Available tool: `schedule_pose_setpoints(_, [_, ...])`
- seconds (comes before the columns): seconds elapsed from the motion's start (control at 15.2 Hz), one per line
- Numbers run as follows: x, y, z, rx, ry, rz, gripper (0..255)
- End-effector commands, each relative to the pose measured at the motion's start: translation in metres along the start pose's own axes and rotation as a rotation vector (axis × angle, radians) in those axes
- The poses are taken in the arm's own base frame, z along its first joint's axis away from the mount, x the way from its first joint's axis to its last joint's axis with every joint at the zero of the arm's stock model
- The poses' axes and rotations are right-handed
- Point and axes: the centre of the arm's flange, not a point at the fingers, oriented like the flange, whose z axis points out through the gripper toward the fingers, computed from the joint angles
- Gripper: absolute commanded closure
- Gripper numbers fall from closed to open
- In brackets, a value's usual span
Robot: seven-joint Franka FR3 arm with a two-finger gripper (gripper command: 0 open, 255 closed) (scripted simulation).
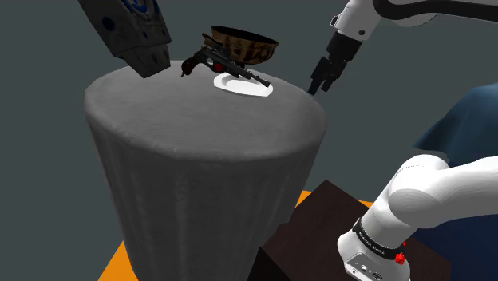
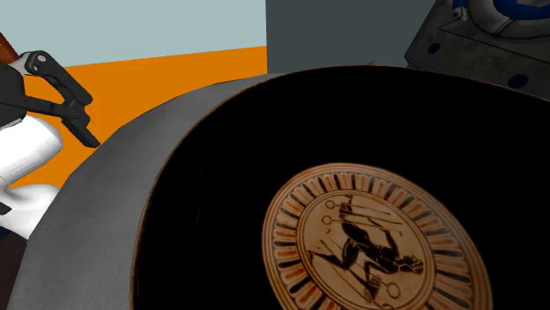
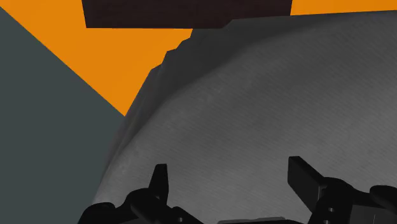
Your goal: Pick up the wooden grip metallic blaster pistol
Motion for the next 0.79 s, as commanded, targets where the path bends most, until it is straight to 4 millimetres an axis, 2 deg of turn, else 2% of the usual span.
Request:
schedule_pose_setpoints(0.0, [0.000, 0.000, 0.000, 0.000, 0.000, 0.000, 0])
schedule_pose_setpoints(0.33, [0.062, -0.014, -0.001, 0.027, 0.013, -0.191, 0])
schedule_pose_setpoints(0.73, [0.130, -0.046, -0.004, 0.060, 0.028, -0.420, 0])
